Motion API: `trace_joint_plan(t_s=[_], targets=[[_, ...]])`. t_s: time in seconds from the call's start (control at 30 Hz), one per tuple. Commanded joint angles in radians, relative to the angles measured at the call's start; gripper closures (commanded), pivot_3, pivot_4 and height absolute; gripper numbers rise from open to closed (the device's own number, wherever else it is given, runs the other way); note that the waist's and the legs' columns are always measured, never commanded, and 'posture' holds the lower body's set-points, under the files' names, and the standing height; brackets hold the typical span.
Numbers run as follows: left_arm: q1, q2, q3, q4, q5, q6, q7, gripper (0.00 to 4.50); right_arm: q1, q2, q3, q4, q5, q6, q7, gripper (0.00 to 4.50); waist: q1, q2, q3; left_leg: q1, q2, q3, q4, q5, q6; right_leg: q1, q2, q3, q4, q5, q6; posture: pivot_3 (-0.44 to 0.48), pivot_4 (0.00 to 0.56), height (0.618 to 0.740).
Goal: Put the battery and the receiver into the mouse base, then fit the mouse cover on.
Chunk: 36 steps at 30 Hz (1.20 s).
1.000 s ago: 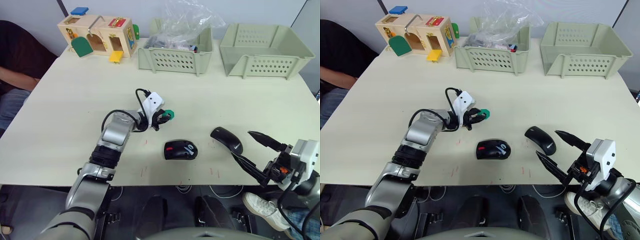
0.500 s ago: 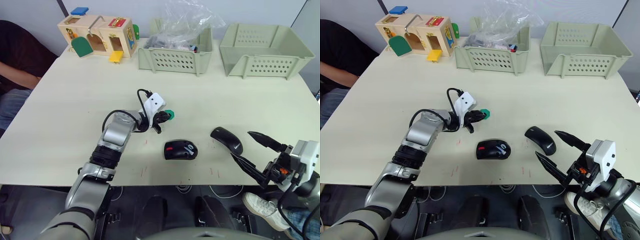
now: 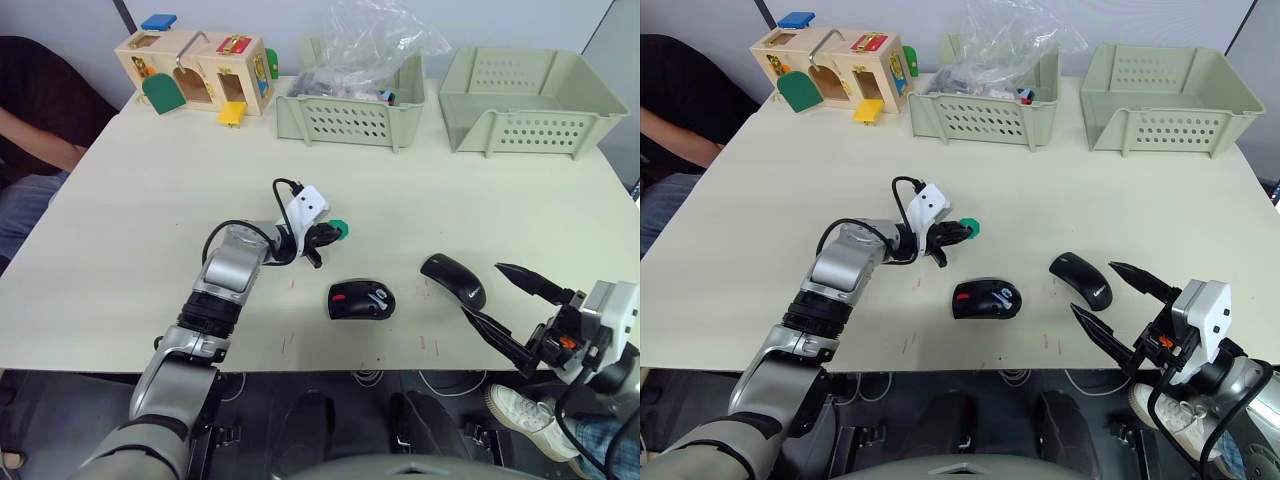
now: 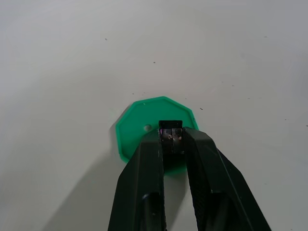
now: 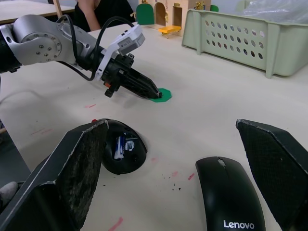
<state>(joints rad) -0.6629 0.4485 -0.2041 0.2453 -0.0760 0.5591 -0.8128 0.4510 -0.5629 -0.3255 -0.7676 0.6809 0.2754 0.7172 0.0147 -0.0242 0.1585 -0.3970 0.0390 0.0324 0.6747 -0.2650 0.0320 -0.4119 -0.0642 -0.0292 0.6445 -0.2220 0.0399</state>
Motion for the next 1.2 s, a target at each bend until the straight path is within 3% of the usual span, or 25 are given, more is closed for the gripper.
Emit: trace_joint_plan(t_s=[0.03, 0.3, 0.5, 0.63, 0.73, 0.97, 1.07, 1.2], targets=[[-0.007, 0.011, 0.045, -0.044, -0.046, -0.014, -0.032, 3.83, -0.012, -0.003, -0.009, -0.036, 0.021, -0.014, 0.000, 0.00, 0.000, 0.000, 0.000, 0.000, 0.000, 0.000, 0.000, 0.000, 0.000, 0.000, 0.000, 0.000, 0.000, 0.000, 0.000, 0.000, 0.150, 0.740], [-0.006, 0.128, 0.103, -0.174, -0.184, -0.002, -0.233, 3.83, -0.138, -0.095, 0.041, -0.090, 0.120, 0.167, -0.106, 0.00, -0.002, 0.000, 0.000, 0.001, 0.000, -0.001, 0.000, 0.000, 0.000, 0.000, 0.000, 0.000, 0.001, 0.000, 0.000, 0.000, 0.150, 0.740], [0.013, 0.238, 0.147, -0.326, -0.314, 0.049, -0.369, 3.83, -0.409, -0.185, 0.123, -0.079, 0.265, 0.421, -0.290, 0.00, 0.000, 0.000, 0.001, 0.000, 0.000, -0.002, 0.001, 0.000, 0.000, -0.001, 0.000, 0.002, 0.001, -0.001, -0.002, 0.000, 0.150, 0.740], [0.028, 0.303, 0.172, -0.427, -0.369, 0.023, -0.437, 3.83, -0.729, -0.246, 0.210, 0.077, 0.674, 0.649, -0.489, 0.00, -0.002, -0.001, 0.002, -0.001, 0.000, -0.003, 0.002, 0.000, 0.000, -0.001, -0.001, 0.002, 0.001, 0.000, -0.002, 0.000, 0.150, 0.740], [0.023, 0.324, 0.178, -0.447, -0.373, -0.014, -0.456, 3.83, -0.889, -0.245, 0.269, 0.203, 0.845, 0.731, -0.618, 0.00, -0.002, 0.000, 0.005, -0.001, 0.000, -0.004, 0.002, 0.000, 0.000, -0.001, 0.000, 0.001, 0.001, 0.000, -0.002, 0.000, 0.150, 0.740], [0.021, 0.344, 0.173, -0.486, -0.354, -0.128, -0.475, 3.83, -1.116, -0.257, 0.402, 0.439, 1.219, 0.792, -0.804, 0.00, -0.002, -0.001, 0.006, -0.004, 0.000, -0.001, 0.002, 0.000, 0.000, -0.001, -0.001, 0.001, -0.002, 0.001, 0.000, 0.000, 0.150, 0.740], [0.032, 0.346, 0.169, -0.504, -0.350, -0.165, -0.477, 3.83, -1.163, -0.243, 0.436, 0.483, 1.288, 0.804, -0.824, 0.00, -0.001, -0.001, 0.006, -0.004, 0.000, 0.000, 0.002, 0.000, 0.000, -0.001, -0.001, 0.000, -0.002, 0.001, 0.000, 0.000, 0.150, 0.740], [0.033, 0.339, 0.159, -0.524, -0.342, -0.198, -0.463, 3.91, -1.208, -0.151, 0.449, 0.544, 1.291, 0.839, -0.821, 1.21, -0.003, 0.000, 0.006, -0.004, 0.001, 0.000, 0.001, 0.000, 0.000, -0.002, 0.000, 0.000, -0.001, 0.001, 0.000, 0.000, 0.150, 0.740]])
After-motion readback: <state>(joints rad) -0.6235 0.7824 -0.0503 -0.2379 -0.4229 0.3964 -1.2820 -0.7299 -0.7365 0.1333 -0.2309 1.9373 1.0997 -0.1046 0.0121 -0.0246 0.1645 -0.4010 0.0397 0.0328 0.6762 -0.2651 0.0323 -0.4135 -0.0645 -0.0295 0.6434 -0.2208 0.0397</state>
